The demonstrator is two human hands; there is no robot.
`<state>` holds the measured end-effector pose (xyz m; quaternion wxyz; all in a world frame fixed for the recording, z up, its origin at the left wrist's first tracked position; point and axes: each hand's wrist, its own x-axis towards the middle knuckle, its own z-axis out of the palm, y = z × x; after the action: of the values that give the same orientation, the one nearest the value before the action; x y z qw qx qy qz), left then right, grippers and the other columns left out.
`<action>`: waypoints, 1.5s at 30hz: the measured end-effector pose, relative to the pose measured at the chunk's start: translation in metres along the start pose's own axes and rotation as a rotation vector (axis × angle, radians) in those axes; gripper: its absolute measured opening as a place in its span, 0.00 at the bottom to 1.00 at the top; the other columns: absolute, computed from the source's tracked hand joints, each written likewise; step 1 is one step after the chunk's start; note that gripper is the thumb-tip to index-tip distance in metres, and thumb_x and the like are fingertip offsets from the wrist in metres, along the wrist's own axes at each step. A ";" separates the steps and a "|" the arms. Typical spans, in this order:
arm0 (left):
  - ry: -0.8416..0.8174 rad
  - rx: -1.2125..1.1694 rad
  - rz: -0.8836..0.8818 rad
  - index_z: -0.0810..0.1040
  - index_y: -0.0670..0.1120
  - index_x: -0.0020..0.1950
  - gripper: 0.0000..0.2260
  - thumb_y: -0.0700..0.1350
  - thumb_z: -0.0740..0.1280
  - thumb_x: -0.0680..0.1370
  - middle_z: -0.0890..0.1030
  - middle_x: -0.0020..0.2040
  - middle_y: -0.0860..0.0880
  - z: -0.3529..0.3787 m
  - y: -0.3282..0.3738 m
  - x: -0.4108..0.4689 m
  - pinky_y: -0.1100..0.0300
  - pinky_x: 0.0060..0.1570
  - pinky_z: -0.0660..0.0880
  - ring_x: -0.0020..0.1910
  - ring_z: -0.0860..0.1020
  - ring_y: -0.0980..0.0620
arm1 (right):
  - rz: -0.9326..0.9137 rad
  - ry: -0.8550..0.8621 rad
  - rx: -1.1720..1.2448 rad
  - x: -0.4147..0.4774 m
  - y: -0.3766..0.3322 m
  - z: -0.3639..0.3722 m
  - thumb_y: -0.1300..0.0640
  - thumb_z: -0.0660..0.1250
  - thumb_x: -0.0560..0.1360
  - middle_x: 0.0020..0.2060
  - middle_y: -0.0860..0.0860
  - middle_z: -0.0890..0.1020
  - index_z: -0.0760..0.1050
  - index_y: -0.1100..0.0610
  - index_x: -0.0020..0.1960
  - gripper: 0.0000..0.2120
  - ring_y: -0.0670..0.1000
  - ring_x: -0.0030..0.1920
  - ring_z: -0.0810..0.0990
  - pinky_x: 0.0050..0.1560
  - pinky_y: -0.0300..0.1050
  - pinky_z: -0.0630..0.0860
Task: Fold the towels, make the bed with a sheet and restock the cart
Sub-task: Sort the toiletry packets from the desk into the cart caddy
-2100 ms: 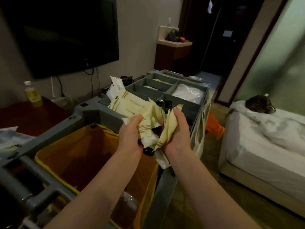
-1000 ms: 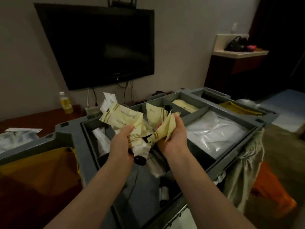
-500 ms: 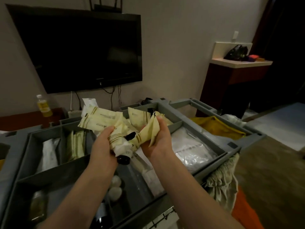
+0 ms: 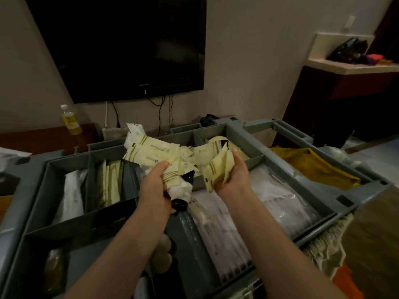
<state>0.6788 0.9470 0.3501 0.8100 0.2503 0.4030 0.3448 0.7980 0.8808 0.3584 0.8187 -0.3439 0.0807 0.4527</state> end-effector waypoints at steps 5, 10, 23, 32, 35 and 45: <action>0.168 -0.026 0.089 0.77 0.45 0.58 0.12 0.47 0.67 0.77 0.81 0.47 0.48 -0.003 0.012 0.025 0.57 0.35 0.74 0.42 0.79 0.50 | -0.033 0.066 -0.140 0.059 -0.044 0.012 0.50 0.62 0.79 0.49 0.57 0.81 0.78 0.58 0.50 0.13 0.58 0.46 0.79 0.42 0.53 0.75; 0.290 -0.070 0.209 0.75 0.47 0.57 0.09 0.46 0.65 0.78 0.79 0.46 0.49 -0.001 0.023 0.033 0.56 0.36 0.74 0.43 0.78 0.51 | 0.123 0.021 -0.409 0.115 -0.038 0.034 0.49 0.64 0.78 0.60 0.57 0.79 0.74 0.57 0.66 0.19 0.60 0.58 0.77 0.56 0.55 0.73; 0.336 -0.116 0.280 0.76 0.46 0.53 0.06 0.45 0.64 0.79 0.79 0.44 0.48 0.021 0.003 0.052 0.57 0.37 0.74 0.41 0.78 0.51 | 0.291 0.005 -0.489 0.137 -0.040 0.041 0.50 0.72 0.72 0.38 0.55 0.78 0.77 0.58 0.49 0.13 0.54 0.32 0.79 0.20 0.42 0.74; 0.222 -0.077 0.216 0.74 0.46 0.60 0.11 0.44 0.65 0.77 0.80 0.50 0.46 0.021 0.001 0.061 0.53 0.38 0.76 0.46 0.80 0.47 | 0.151 -0.229 -0.669 0.084 -0.014 0.044 0.49 0.69 0.74 0.52 0.59 0.83 0.79 0.60 0.59 0.18 0.59 0.52 0.81 0.57 0.58 0.77; 0.196 -0.061 0.205 0.76 0.43 0.62 0.14 0.43 0.66 0.76 0.81 0.52 0.43 0.015 -0.002 0.056 0.50 0.44 0.78 0.47 0.81 0.45 | 0.113 -0.281 -0.701 0.075 0.002 0.043 0.48 0.69 0.73 0.50 0.58 0.83 0.79 0.60 0.58 0.20 0.60 0.51 0.82 0.57 0.57 0.77; 0.224 -0.076 0.226 0.76 0.42 0.61 0.13 0.40 0.66 0.76 0.82 0.50 0.43 -0.030 0.019 0.036 0.55 0.40 0.78 0.44 0.81 0.46 | -0.192 -0.357 -1.085 0.042 0.035 0.047 0.53 0.67 0.75 0.53 0.56 0.80 0.77 0.56 0.58 0.13 0.58 0.55 0.79 0.58 0.58 0.76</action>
<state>0.6636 0.9901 0.3293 0.7249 0.2233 0.4468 0.4744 0.7856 0.9515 0.3581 0.5637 -0.6386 -0.3338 0.4039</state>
